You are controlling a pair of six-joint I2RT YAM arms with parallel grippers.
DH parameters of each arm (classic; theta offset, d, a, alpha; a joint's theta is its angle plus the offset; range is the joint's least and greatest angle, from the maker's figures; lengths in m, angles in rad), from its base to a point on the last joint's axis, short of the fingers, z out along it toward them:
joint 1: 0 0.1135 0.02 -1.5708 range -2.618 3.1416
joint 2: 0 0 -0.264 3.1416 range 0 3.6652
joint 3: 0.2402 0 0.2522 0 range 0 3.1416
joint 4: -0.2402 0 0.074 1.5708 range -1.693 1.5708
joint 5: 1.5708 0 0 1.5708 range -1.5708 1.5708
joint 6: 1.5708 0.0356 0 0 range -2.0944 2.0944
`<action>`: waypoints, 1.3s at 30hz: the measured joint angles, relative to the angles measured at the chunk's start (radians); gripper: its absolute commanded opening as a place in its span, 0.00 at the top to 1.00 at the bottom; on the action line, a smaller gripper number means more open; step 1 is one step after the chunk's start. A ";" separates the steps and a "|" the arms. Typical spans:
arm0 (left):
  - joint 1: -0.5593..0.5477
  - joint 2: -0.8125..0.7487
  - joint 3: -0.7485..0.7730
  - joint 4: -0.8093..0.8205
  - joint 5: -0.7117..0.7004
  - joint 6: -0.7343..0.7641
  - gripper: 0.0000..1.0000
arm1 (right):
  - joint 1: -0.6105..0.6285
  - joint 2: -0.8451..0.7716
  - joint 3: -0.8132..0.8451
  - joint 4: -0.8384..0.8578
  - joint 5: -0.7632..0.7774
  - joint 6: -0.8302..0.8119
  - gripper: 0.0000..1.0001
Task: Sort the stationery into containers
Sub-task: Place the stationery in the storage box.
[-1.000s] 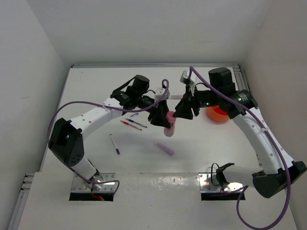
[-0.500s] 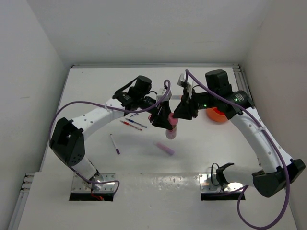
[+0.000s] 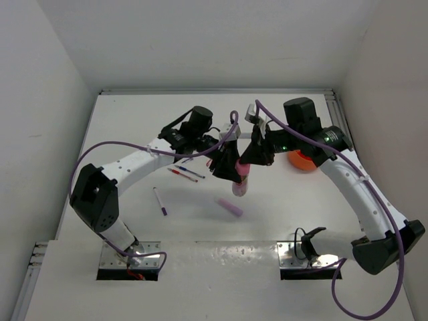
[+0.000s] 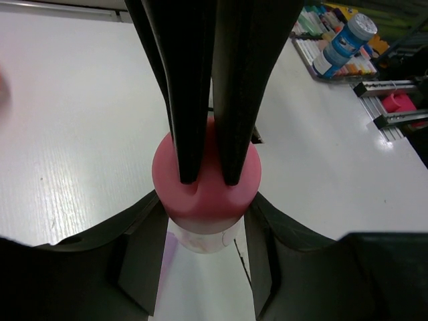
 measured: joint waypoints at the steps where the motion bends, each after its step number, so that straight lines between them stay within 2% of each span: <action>1: 0.002 0.000 -0.003 0.011 0.003 -0.011 0.66 | 0.000 -0.001 0.000 0.001 0.002 -0.001 1.00; 6: 0.026 0.002 -0.020 0.072 0.011 -0.064 0.47 | 0.001 -0.003 0.000 0.024 0.034 -0.001 1.00; 7: 0.031 0.001 -0.025 0.087 0.009 -0.078 0.46 | 0.001 -0.003 0.000 0.029 0.043 -0.001 1.00; 8: 0.038 0.001 -0.030 0.101 0.004 -0.094 0.37 | 0.001 -0.003 0.000 0.031 0.052 -0.001 1.00; 9: 0.046 0.002 -0.037 0.117 0.000 -0.109 0.36 | 0.001 -0.003 0.000 0.036 0.061 0.000 1.00; 10: 0.055 0.001 -0.045 0.134 -0.008 -0.129 0.22 | 0.000 -0.003 0.000 0.036 0.068 0.002 1.00; 12: 0.089 0.001 -0.065 0.170 -0.028 -0.163 0.21 | -0.004 -0.006 0.000 0.014 0.087 0.006 1.00; 13: 0.118 0.001 -0.080 0.189 -0.039 -0.180 0.00 | -0.010 -0.008 -0.001 0.010 0.096 0.009 1.00; 20: 0.317 -0.018 -0.148 0.208 -0.147 -0.220 0.00 | -0.091 -0.051 -0.003 0.008 0.190 0.020 1.00; 24: 0.396 -0.076 -0.180 0.186 -0.253 -0.213 0.00 | -0.206 -0.087 -0.029 0.068 0.274 0.021 1.00; 28: 0.417 -0.145 -0.198 0.180 -0.351 -0.187 0.00 | -0.432 -0.124 -0.126 0.214 0.366 0.053 1.00; 32: 0.418 -0.179 -0.216 0.189 -0.392 -0.180 0.00 | -0.615 -0.114 -0.203 0.343 0.439 0.094 1.00; 39: 0.419 -0.179 -0.248 0.188 -0.440 -0.179 0.00 | -0.779 -0.024 -0.178 0.454 0.457 0.164 1.00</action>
